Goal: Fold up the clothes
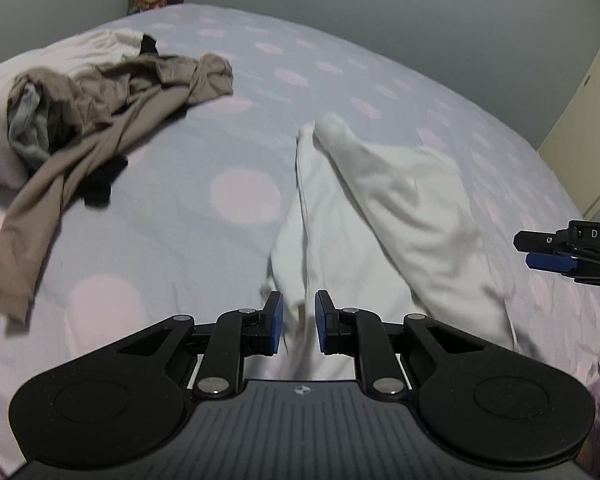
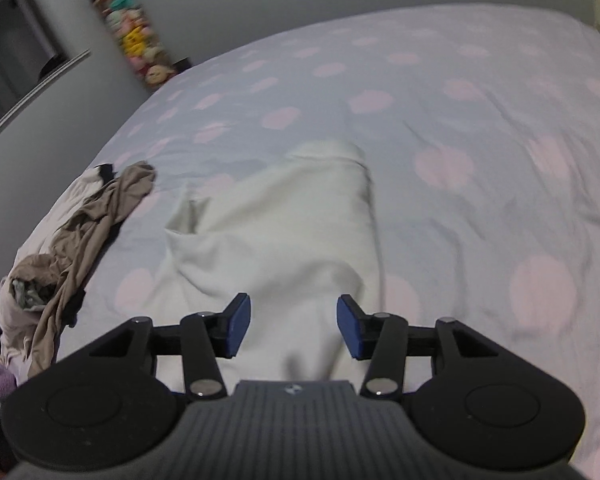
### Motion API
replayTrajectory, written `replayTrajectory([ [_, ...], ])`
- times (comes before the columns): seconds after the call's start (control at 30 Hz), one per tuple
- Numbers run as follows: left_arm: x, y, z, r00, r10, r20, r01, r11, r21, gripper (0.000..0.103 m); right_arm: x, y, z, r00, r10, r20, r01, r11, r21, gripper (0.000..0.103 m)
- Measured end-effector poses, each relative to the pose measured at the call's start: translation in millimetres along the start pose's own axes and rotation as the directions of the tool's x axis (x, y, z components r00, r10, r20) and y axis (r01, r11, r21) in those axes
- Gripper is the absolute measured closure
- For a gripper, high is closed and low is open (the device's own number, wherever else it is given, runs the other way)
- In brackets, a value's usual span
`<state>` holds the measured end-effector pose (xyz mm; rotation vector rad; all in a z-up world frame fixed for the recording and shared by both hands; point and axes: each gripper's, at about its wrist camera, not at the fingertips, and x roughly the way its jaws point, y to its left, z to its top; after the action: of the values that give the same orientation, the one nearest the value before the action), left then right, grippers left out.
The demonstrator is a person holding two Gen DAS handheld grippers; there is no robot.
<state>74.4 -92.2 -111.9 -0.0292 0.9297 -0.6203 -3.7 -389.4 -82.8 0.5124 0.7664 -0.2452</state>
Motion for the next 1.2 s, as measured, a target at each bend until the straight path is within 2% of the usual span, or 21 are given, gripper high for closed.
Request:
replayTrajectory([
  [0.17, 3, -8, -11, 0.999, 0.017, -0.034, -0.016, 1.000, 0.026, 0.089, 23, -10, -9, 0.999, 0.019, -0.026, -0.018, 0.999, 0.038, 0.053],
  [0.27, 8, -9, -15, 0.998, 0.032, -0.056, -0.029, 0.999, 0.045, 0.089, 43, -8, -16, 0.998, 0.021, -0.052, -0.019, 0.999, 0.046, 0.057],
  [0.37, 14, -3, -18, 0.995, 0.057, -0.084, -0.054, 0.998, 0.030, 0.089, 56, -4, -23, 0.997, 0.017, -0.076, -0.014, 0.999, 0.033, 0.075],
  [0.4, 15, 1, -18, 0.994, 0.062, -0.092, -0.061, 0.998, 0.018, 0.089, 53, -1, -25, 0.998, 0.022, -0.065, -0.021, 1.000, 0.012, 0.086],
  [0.47, 16, 9, -20, 0.993, 0.059, -0.102, -0.061, 0.998, -0.011, 0.089, 48, 6, -28, 0.999, 0.033, -0.043, -0.034, 0.999, -0.030, 0.088],
  [0.5, 15, 11, -20, 0.993, 0.056, -0.103, -0.058, 0.998, -0.019, 0.088, 42, 12, -29, 0.998, 0.052, -0.026, -0.054, 0.997, -0.063, 0.095],
  [0.6, 13, 11, -19, 0.993, 0.056, -0.101, -0.059, 0.998, -0.021, 0.088, 25, 29, -32, 0.992, 0.121, 0.023, -0.116, 0.982, -0.148, 0.097],
  [0.73, 10, 7, -18, 0.994, 0.065, -0.094, -0.066, 0.998, -0.013, 0.088, 13, 52, -41, 0.985, 0.174, 0.015, -0.165, 0.954, -0.251, 0.098],
  [0.97, 2, 8, -15, 0.995, 0.077, -0.059, -0.079, 0.996, -0.040, 0.088, 10, 77, -68, 0.970, 0.233, -0.074, -0.244, 0.908, -0.341, 0.098],
  [1.13, 1, 11, -13, 0.995, 0.081, -0.053, -0.083, 0.995, -0.050, 0.088, 13, 104, -97, 0.958, 0.244, -0.153, -0.287, 0.837, -0.467, 0.091],
  [1.2, 1, 12, -13, 0.995, 0.081, -0.053, -0.084, 0.995, -0.053, 0.086, 12, 107, -105, 0.949, 0.255, -0.186, -0.315, 0.817, -0.483, 0.091],
])
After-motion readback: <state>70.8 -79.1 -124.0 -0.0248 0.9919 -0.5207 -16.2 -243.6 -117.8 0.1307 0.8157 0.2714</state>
